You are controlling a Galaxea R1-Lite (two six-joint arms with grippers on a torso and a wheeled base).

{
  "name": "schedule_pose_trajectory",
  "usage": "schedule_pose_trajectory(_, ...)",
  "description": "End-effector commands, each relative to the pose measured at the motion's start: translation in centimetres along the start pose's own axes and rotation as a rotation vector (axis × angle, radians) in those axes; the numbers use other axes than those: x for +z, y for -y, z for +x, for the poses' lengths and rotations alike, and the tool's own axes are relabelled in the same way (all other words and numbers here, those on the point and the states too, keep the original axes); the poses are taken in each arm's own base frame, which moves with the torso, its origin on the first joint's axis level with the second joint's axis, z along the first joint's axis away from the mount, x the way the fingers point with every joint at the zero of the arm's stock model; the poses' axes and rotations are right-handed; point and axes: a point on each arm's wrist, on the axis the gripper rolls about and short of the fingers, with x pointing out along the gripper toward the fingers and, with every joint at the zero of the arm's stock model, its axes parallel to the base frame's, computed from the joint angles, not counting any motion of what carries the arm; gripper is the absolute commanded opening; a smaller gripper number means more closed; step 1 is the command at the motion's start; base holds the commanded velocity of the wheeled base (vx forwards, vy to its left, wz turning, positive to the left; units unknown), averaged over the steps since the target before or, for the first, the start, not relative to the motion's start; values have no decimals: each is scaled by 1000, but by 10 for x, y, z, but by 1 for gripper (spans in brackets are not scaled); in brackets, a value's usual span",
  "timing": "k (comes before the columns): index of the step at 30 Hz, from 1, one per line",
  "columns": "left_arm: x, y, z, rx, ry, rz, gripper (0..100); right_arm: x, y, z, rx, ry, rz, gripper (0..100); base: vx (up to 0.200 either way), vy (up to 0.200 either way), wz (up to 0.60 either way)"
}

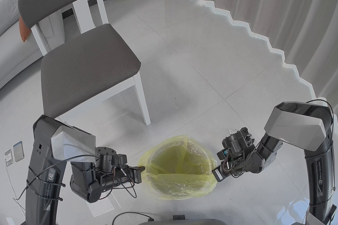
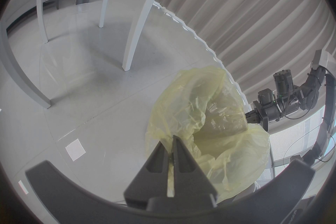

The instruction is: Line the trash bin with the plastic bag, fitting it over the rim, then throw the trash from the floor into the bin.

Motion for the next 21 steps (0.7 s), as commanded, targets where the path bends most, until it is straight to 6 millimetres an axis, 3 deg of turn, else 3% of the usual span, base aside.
schedule_pose_trajectory(1,-6,-5,-6,23,-38,13,0,3,0,3,-4,-19,-9,0,0,0,0)
schedule_pose_trajectory(6,-11,-11,-19,50,-65,39,0,-1,1,1,-15,-44,-23,0,0,0,0)
schedule_pose_trajectory(13,-6,-7,-20,38,-41,50,0,-1,7,-9,-26,-36,-13,0,0,0,0)
schedule_pose_trajectory(14,-6,-7,-20,38,-39,50,0,-2,7,-10,-27,-37,-16,100,0,0,0)
schedule_pose_trajectory(21,-6,-5,-21,32,-26,53,0,-9,14,-36,-42,-34,-19,100,0,0,0)
